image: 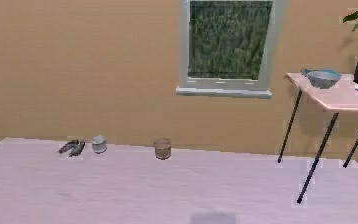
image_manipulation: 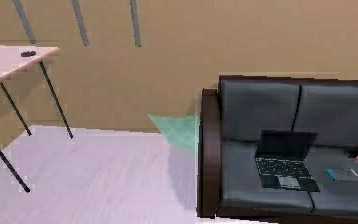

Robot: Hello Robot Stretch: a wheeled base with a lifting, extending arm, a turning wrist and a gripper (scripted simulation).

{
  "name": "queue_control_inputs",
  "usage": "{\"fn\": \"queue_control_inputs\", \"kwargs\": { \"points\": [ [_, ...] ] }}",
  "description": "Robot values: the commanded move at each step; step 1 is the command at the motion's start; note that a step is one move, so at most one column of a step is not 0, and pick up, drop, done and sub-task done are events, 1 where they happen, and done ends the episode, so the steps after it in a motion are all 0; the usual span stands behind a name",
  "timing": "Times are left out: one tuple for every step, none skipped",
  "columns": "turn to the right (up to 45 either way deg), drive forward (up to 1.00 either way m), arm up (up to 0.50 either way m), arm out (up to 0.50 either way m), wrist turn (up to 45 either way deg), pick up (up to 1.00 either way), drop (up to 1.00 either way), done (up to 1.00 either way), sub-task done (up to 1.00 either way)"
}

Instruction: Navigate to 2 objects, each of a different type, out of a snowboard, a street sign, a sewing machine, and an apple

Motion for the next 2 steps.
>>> {"fn": "queue_control_inputs", "kwargs": {
  "points": [
    [45.0,0.0,0.0,0.0,0.0,0.0,0.0,0.0,0.0],
    [21.0,0.0,0.0,0.0,0.0,0.0,0.0,0.0,0.0]
  ]
}}
